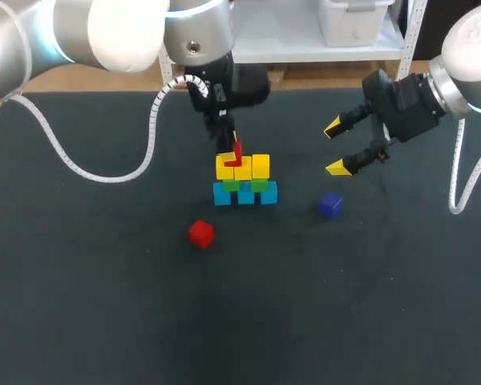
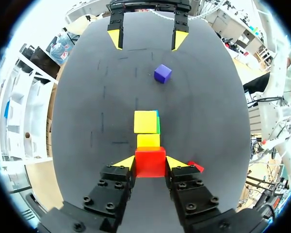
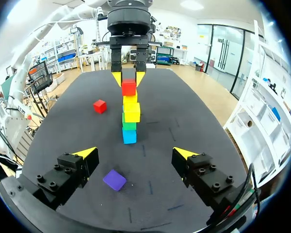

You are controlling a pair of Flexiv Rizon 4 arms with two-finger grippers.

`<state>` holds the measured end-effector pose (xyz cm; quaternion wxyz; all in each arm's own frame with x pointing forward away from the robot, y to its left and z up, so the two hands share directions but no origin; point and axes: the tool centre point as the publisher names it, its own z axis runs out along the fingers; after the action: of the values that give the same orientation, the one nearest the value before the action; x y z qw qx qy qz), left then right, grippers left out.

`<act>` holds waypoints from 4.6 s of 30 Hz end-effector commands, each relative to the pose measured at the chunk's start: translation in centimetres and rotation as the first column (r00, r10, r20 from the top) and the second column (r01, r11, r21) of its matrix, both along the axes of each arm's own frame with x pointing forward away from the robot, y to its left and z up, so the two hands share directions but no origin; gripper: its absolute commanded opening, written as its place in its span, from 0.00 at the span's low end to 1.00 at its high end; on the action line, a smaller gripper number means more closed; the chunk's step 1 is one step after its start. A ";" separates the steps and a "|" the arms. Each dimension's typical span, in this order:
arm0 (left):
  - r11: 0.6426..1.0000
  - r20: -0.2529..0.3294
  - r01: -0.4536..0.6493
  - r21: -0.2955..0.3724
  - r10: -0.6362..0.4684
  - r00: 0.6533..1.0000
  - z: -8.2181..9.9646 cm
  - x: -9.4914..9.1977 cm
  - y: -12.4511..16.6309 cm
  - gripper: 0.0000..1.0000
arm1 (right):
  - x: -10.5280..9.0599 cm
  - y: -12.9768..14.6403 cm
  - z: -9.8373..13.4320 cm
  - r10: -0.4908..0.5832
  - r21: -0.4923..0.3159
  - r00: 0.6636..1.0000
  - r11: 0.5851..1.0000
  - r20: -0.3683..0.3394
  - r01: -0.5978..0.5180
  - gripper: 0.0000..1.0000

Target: Place the blue cubes, place green cubes on the blue cubes, place the yellow cubes on the green cubes, then place the red cubes on the yellow cubes, and place purple cube on the red cubes.

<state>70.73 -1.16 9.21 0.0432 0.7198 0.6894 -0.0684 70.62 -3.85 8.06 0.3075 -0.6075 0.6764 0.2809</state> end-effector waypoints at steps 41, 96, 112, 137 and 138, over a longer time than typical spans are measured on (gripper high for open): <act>0.999 0.107 0.022 -0.049 -0.016 0.994 4.6 -2.3 2.9 1.00 | 0.1 0.0 -0.1 0.002 0.003 1.000 1.000 0.000 -0.002 1.00; 0.955 0.039 0.298 -0.003 -0.297 0.954 -8.4 -10.1 5.9 0.94 | 0.1 0.0 -0.1 0.002 0.003 1.000 1.000 0.000 -0.002 1.00; 0.968 0.037 0.252 0.013 -0.252 0.967 -10.6 -9.3 6.3 0.09 | 0.1 0.0 -0.1 0.002 0.003 1.000 1.000 0.000 -0.002 1.00; 1.000 0.037 0.010 0.005 -0.010 0.999 -6.3 -13.6 -3.6 0.00 | 0.1 0.0 -0.1 0.002 0.003 1.000 1.000 0.000 -0.002 1.00; 1.000 0.033 0.003 0.006 -0.003 0.999 -6.5 -13.7 -4.3 0.00 | 0.1 0.0 -0.1 0.002 0.003 1.000 1.000 0.000 -0.002 1.00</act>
<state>56.83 -3.45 3.40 0.0634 0.7226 0.6854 -0.0641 70.62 -3.85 8.06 0.3075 -0.6074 0.6764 0.2809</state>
